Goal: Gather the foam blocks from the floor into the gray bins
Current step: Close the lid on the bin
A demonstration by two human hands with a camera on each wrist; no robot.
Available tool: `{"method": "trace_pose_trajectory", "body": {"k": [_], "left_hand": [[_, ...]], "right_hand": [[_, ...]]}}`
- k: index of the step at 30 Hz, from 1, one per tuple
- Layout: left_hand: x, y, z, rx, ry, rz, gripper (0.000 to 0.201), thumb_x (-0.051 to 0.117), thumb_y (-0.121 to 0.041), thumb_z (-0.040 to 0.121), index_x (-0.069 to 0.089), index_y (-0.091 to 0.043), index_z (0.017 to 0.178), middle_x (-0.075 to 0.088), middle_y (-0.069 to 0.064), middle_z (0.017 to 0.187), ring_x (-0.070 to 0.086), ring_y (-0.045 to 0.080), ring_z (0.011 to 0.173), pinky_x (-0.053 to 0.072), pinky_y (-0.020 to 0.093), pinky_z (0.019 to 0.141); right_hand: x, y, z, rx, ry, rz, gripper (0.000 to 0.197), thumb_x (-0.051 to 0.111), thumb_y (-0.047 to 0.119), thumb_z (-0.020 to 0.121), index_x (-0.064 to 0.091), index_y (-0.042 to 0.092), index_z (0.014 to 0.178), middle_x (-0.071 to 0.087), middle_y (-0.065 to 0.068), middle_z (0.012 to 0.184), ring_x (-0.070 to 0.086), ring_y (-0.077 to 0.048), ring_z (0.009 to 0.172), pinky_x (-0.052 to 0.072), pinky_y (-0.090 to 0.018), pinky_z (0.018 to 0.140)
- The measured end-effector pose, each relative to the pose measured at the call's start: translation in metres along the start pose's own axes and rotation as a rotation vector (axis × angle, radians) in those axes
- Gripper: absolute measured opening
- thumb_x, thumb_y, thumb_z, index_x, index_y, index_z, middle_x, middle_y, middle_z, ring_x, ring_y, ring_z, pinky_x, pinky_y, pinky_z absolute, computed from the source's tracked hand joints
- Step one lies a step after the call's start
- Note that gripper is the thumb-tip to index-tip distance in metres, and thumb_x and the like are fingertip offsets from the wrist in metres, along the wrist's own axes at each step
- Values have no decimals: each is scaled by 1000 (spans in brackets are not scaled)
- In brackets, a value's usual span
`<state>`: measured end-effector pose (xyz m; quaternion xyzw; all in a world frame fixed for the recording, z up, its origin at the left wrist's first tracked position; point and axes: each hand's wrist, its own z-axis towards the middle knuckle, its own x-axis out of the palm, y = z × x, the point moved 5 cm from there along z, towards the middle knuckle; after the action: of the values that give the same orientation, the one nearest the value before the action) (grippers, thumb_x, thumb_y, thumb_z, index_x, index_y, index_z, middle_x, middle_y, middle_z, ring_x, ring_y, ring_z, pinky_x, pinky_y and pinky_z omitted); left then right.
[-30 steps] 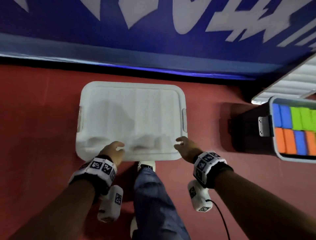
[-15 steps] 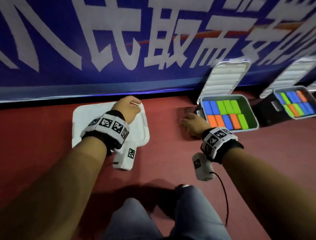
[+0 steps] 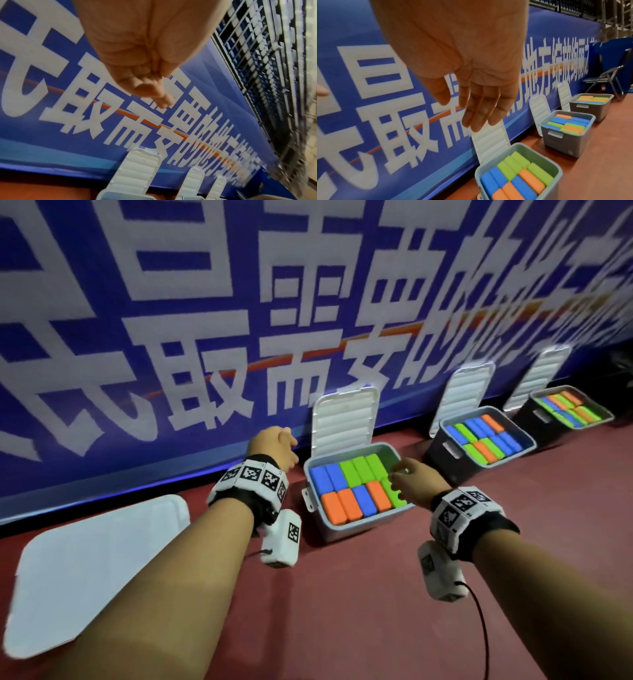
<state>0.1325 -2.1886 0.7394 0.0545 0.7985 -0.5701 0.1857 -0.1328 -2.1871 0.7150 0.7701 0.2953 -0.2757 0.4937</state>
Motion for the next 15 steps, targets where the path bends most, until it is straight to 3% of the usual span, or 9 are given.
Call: {"method": "trace_pose_trajectory", "body": {"k": [1, 3, 6, 8, 11, 15], "left_hand": [[14, -6, 1, 25, -27, 86, 31, 39, -25, 99, 59, -9, 81, 55, 4, 56, 49, 16, 47, 44, 29, 64], [32, -3, 2, 32, -52, 209, 34, 49, -31, 95, 53, -10, 69, 55, 3, 55, 47, 18, 51, 41, 29, 62], [48, 23, 13, -65, -73, 359, 35, 51, -32, 94, 53, -10, 67, 58, -3, 55, 55, 19, 59, 37, 27, 60], [59, 33, 36, -113, -56, 313, 33, 47, -29, 96, 59, -11, 71, 63, -5, 59, 64, 24, 73, 46, 29, 71], [79, 43, 90, -159, -54, 168, 30, 45, -23, 96, 59, -20, 70, 66, -6, 69, 63, 24, 80, 49, 35, 86], [116, 81, 162, -282, 14, 177, 22, 50, -24, 93, 58, -21, 73, 68, 4, 89, 62, 25, 87, 48, 36, 90]], "right_hand": [[-19, -5, 10, -18, 4, 8, 18, 55, 13, 87, 61, 10, 104, 65, -6, 72, 60, -25, 68, 52, -35, 72], [-49, -14, 33, -36, -3, -24, 15, 53, 13, 88, 62, 12, 100, 67, -9, 75, 62, -24, 68, 53, -34, 73], [-69, -27, 74, -23, 30, -33, 13, 54, 14, 88, 57, 16, 100, 68, -13, 84, 64, -26, 74, 55, -38, 79], [-66, -33, 110, -2, 56, -2, 19, 55, 15, 88, 56, 16, 107, 67, -13, 85, 63, -26, 72, 55, -39, 79], [-48, -33, 171, 3, 105, 25, 26, 57, 17, 87, 56, 13, 112, 66, -12, 81, 65, -30, 74, 55, -45, 83], [-22, -32, 241, 12, 156, 72, 35, 58, 13, 87, 52, 14, 122, 64, -8, 74, 61, -27, 68, 54, -41, 74]]}}
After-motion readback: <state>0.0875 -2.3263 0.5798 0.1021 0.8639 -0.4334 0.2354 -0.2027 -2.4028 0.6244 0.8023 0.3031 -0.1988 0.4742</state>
